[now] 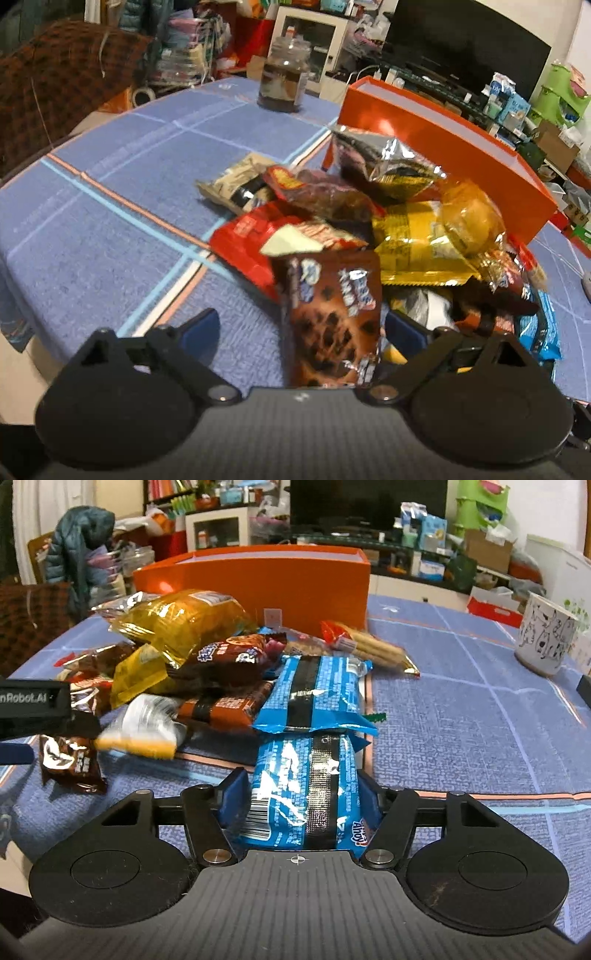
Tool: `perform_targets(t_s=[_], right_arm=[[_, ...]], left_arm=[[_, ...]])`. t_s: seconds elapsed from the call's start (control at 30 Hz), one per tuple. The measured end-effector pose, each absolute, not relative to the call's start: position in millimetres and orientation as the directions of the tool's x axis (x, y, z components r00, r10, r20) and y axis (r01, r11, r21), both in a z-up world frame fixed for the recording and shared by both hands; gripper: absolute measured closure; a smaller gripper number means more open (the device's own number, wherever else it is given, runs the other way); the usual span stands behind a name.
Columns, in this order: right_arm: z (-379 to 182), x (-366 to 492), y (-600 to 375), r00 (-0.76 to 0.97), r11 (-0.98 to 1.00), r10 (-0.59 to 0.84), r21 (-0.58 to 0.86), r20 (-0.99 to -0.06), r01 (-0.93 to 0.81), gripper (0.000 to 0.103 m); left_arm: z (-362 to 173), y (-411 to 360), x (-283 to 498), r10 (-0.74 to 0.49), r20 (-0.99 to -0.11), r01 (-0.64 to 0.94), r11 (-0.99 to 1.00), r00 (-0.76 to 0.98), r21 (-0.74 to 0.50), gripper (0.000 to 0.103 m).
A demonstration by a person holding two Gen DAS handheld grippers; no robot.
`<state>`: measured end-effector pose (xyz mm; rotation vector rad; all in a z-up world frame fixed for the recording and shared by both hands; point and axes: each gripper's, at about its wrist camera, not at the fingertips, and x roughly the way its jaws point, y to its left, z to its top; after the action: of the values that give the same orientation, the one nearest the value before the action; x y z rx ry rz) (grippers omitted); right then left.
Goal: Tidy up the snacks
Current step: 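Carry both packs over the orange box and open both tools to drop them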
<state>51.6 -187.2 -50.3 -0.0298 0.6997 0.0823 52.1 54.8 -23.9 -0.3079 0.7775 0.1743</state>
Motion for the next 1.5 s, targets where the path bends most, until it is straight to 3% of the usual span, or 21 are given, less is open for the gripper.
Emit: perform_targets(t_s=[0.03,0.2,0.37,0.7,1.0,1.27,1.5], right_arm=[[-51,51,-187,0.763,0.996,0.066,-0.001,-0.643,-0.088,0.049],[-49,51,-188,0.758,0.995,0.078,0.007,-0.648,-0.097,0.060],[-49,49,-190,0.761,0.995,0.096,0.033,-0.641,-0.098,0.063],[-36,37,-178,0.800,0.991,0.100,-0.017,-0.591,-0.136,0.064],[-21,27,-167,0.849,0.982,0.084,-0.101,-0.521,-0.160,0.064],[2,27,-170,0.871,0.988,0.094,-0.064,-0.482,-0.142,0.064],[26,34,-168,0.889,0.992,0.096,-0.034,-0.448,-0.124,0.064]], left_arm=[[-25,54,55,0.031,-0.712,-0.255,0.944,0.702,-0.210,0.007],[-24,55,56,-0.005,-0.724,-0.242,0.941,0.689,-0.237,0.046],[-20,58,47,-0.052,-0.735,-0.195,0.950,0.676,-0.246,0.053],[13,66,32,-0.049,-0.631,-0.110,0.971,0.774,-0.211,0.054],[33,55,24,0.006,-0.527,-0.060,0.995,0.850,-0.085,0.054],[45,50,40,-0.026,-0.544,-0.038,0.994,0.839,-0.106,0.054],[61,47,69,0.001,-0.574,-0.038,0.998,0.819,-0.053,0.054]])
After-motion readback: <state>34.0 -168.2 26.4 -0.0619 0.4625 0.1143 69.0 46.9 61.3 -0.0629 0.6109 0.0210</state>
